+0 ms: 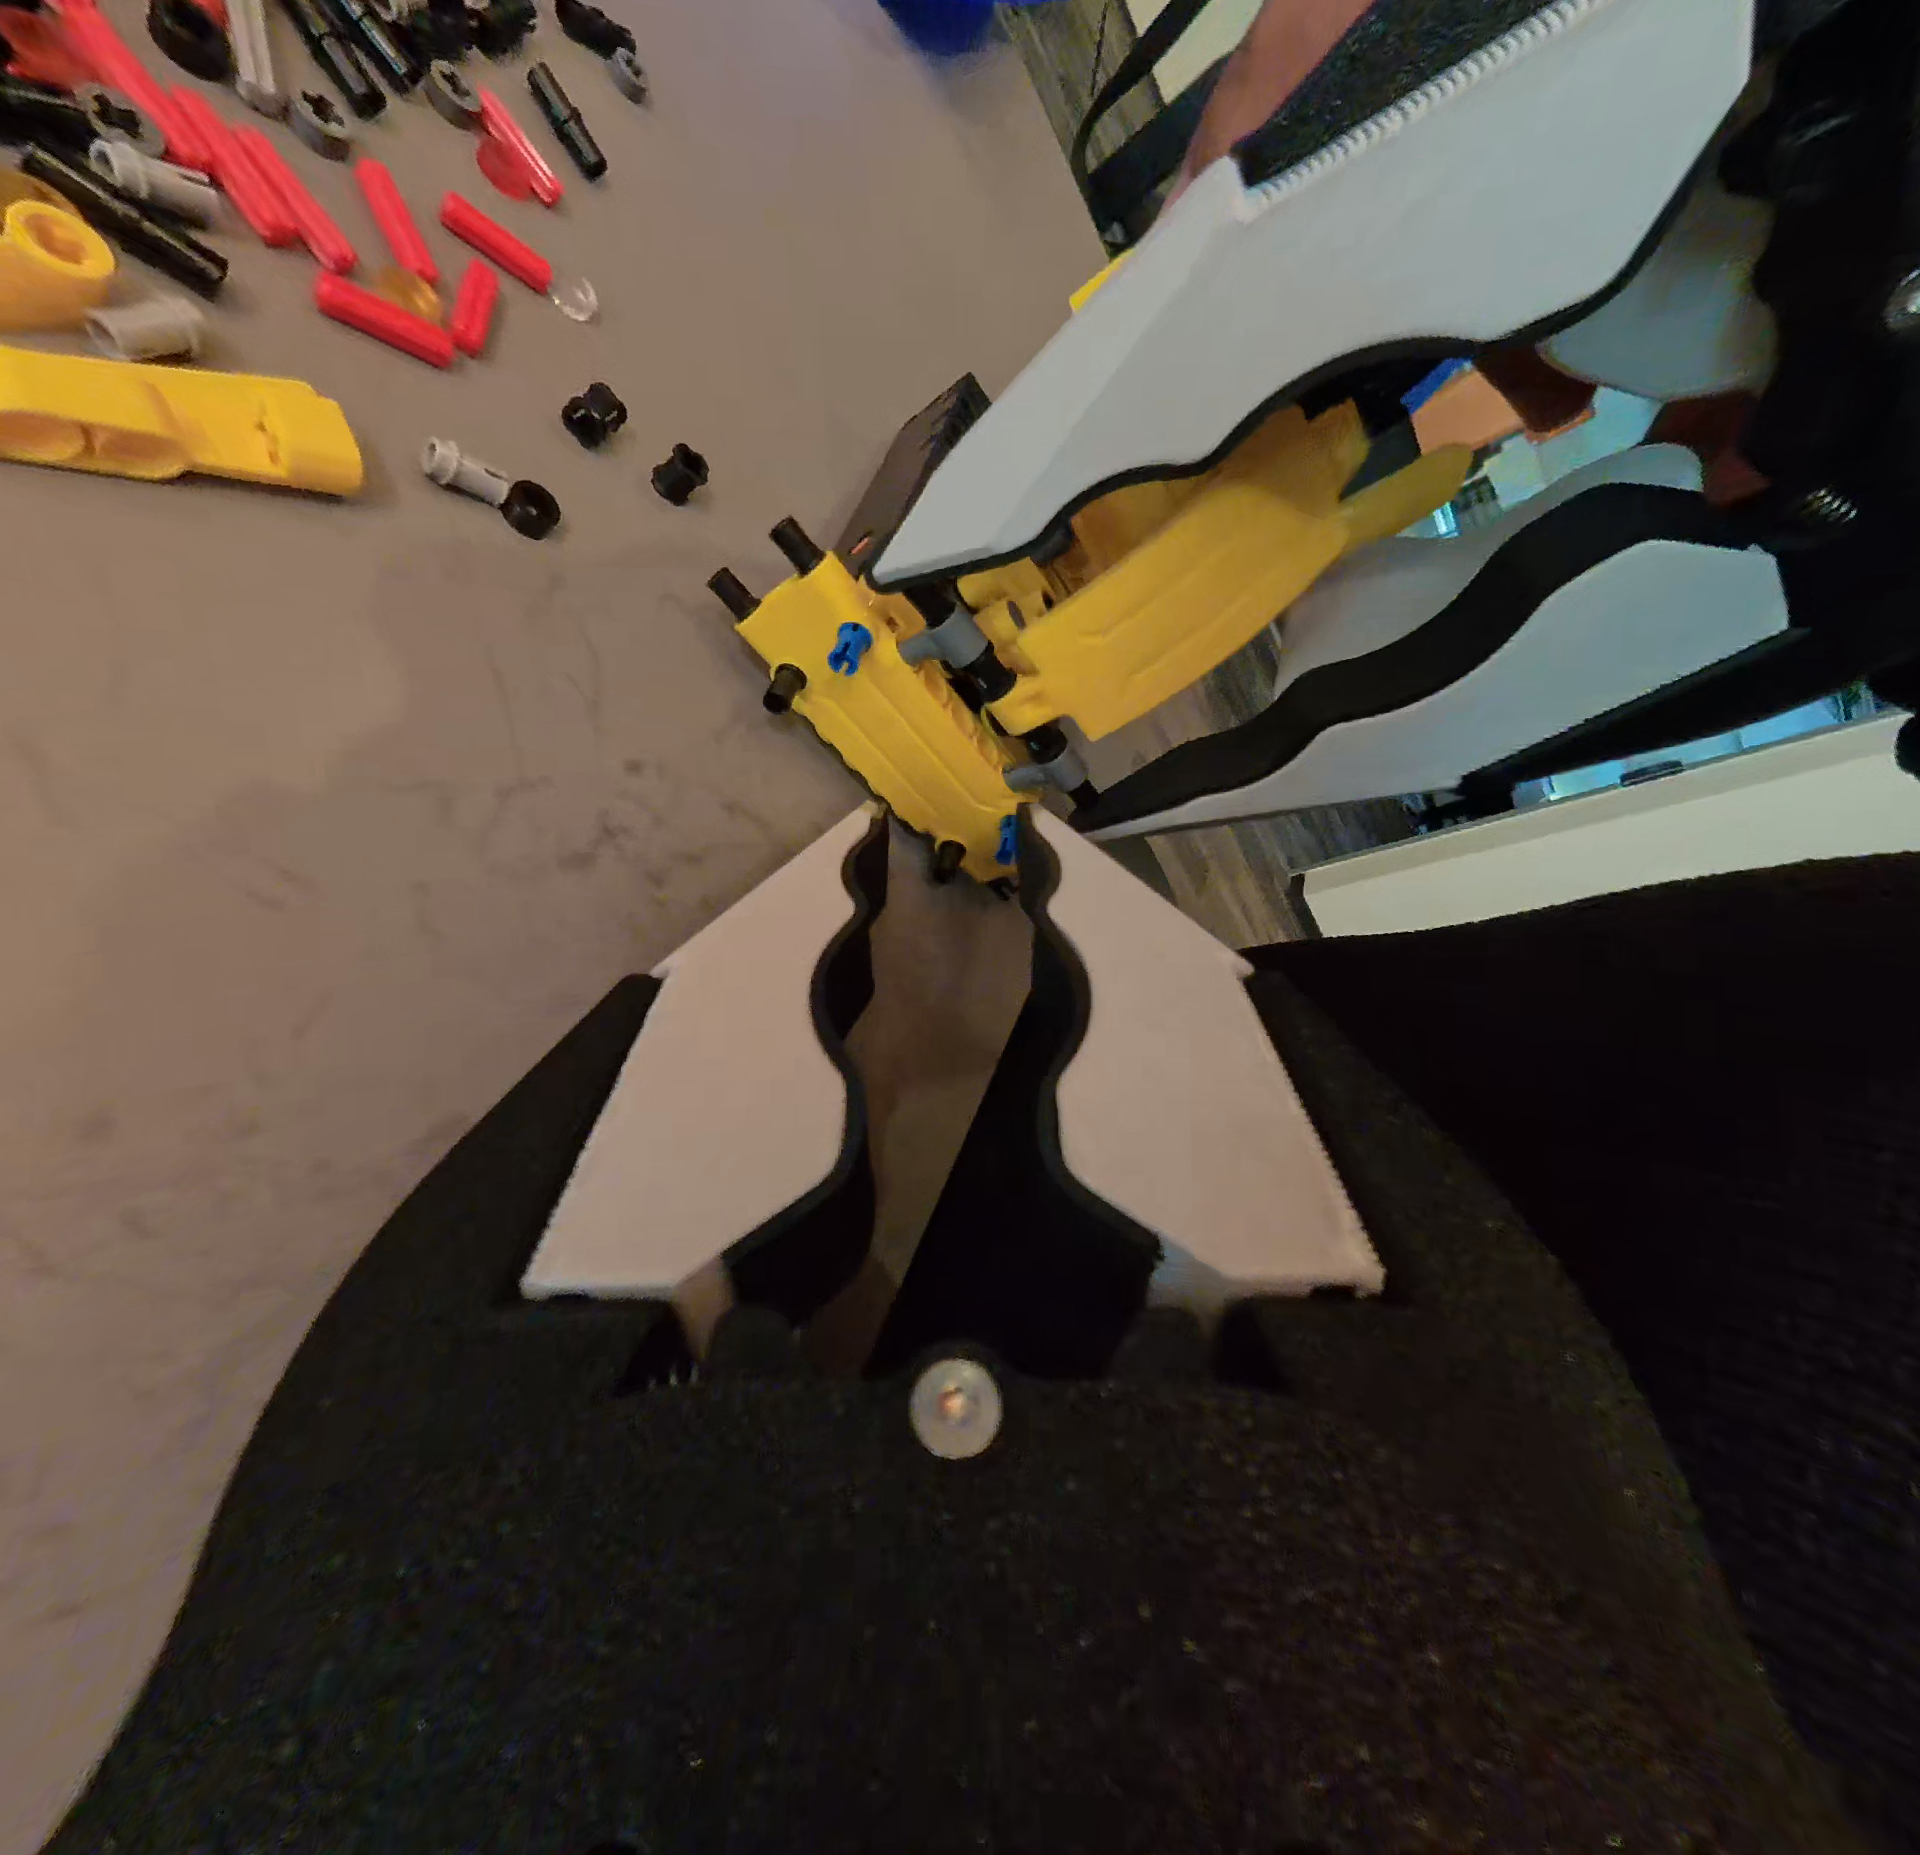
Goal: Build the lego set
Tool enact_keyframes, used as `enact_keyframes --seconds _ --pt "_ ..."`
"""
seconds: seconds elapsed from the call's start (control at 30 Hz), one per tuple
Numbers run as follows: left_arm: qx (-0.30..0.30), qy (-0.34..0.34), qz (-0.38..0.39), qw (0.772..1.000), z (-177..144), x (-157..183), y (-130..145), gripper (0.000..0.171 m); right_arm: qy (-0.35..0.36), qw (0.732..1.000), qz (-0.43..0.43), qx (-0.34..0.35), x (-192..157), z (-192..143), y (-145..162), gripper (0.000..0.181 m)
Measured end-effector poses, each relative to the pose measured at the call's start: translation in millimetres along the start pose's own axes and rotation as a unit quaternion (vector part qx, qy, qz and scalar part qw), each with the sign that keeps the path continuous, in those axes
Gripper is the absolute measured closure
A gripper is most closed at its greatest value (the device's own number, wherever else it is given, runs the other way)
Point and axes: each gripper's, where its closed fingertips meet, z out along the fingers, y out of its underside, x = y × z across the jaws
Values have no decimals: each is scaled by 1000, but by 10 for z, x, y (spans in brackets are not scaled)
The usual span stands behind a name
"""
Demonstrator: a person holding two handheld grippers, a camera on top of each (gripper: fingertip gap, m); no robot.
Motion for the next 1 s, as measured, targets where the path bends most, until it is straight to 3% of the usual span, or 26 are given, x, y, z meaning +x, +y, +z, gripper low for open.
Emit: enact_keyframes --seconds 1.0 --pt "-11 -2 -25 1000 53 -43 -26 151 -11 999 47 -10 28 -1 80 125"
